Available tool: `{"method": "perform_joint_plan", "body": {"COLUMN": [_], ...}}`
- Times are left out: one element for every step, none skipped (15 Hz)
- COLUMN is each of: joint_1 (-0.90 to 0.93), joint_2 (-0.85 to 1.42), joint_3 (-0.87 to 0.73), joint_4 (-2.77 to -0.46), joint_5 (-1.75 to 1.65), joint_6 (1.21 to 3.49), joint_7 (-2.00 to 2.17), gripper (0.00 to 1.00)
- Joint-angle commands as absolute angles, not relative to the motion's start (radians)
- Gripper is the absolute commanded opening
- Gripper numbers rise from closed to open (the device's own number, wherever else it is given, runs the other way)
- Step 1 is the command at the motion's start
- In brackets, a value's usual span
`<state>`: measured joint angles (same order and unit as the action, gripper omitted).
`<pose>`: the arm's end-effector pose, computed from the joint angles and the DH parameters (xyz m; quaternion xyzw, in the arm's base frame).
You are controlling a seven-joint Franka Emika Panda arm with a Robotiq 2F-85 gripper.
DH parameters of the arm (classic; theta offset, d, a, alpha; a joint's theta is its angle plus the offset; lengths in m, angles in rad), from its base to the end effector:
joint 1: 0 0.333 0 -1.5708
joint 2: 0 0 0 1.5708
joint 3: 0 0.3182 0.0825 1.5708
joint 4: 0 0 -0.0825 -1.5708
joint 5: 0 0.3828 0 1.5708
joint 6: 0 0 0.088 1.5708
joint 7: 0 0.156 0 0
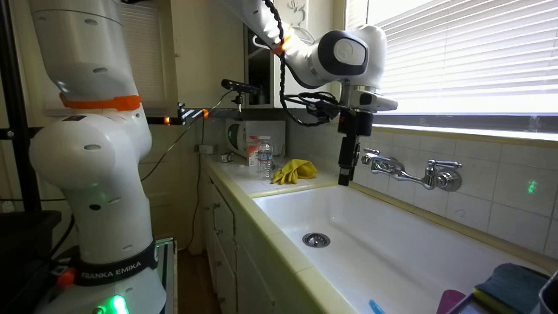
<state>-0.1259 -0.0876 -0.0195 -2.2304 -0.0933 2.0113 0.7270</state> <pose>0.4814 -0.0802 0.3535 0.9130 -0.4006 -0.0514 0.0571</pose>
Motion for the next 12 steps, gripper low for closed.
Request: {"method": "perform_joint_plan", "body": {"joint_1": [-0.123, -0.123, -0.121, -0.118, -0.112, -0.111, -0.111, -0.111, -0.110, -0.110, -0.112, -0.116], "joint_2": [0.020, 0.040, 0.053, 0.061, 0.029, 0.042, 0.051, 0.054, 0.055, 0.055, 0.081, 0.106], "joint_3": [-0.055, -0.064, -0.070, -0.075, -0.076, -0.080, -0.082, -0.082, -0.082, -0.082, -0.086, -0.092], "joint_4": [-2.168, -2.155, -2.149, -2.140, -2.167, -2.158, -2.150, -2.146, -2.144, -2.144, -2.128, -2.116], "joint_5": [-0.032, -0.022, -0.016, -0.020, -0.039, -0.037, -0.035, -0.034, -0.034, -0.033, -0.033, -0.020], "joint_6": [2.048, 2.049, 2.052, 2.046, 2.039, 2.039, 2.039, 2.039, 2.039, 2.039, 2.060, 2.076], "joint_7": [0.726, 0.729, 0.732, 0.732, 0.726, 0.726, 0.726, 0.726, 0.726, 0.726, 0.759, 0.780], "gripper": [1.00, 1.00, 1.00, 1.00, 1.00, 1.00, 1.00, 1.00, 1.00, 1.00, 1.00, 1.00]}}
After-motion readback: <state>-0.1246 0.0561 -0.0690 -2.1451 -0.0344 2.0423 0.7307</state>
